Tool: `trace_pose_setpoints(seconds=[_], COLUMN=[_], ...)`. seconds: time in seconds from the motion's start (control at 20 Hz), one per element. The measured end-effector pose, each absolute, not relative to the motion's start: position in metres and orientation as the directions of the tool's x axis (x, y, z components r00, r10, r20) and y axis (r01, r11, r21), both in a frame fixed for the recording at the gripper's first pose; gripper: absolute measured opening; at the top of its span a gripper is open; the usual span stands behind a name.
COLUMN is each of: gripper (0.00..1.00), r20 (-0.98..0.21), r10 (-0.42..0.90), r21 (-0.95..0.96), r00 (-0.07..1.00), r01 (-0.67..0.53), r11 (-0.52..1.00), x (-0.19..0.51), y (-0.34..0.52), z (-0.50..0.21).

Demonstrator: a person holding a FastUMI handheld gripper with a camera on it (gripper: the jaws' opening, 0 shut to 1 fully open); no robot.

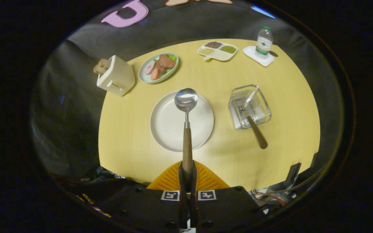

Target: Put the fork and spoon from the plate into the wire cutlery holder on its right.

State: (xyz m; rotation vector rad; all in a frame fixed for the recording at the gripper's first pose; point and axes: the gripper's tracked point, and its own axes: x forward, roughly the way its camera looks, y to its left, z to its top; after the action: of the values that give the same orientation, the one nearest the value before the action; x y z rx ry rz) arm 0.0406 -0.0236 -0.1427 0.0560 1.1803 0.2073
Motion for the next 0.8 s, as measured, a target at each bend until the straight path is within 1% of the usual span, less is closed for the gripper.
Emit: trace_pose_setpoints(seconds=[0.2, 0.35, 0.55, 0.8], gripper=[0.06, 0.06, 0.06, 0.06], r20=[-0.9, -0.912, -0.935, -0.962], r10=[0.163, 0.109, 0.037, 0.005], r21=[0.157, 0.109, 0.028, -0.024], r00=[0.404, 0.395, 0.353, 0.274], r01=[-0.049, -0.022, -0.03, -0.1], r11=[0.986, 0.994, 0.999, 0.995], x=[0.056, 0.059, 0.058, 0.054], y=[-0.073, -0.112, -0.15, -0.157], z=[-0.118, -0.111, -0.121, -0.149])
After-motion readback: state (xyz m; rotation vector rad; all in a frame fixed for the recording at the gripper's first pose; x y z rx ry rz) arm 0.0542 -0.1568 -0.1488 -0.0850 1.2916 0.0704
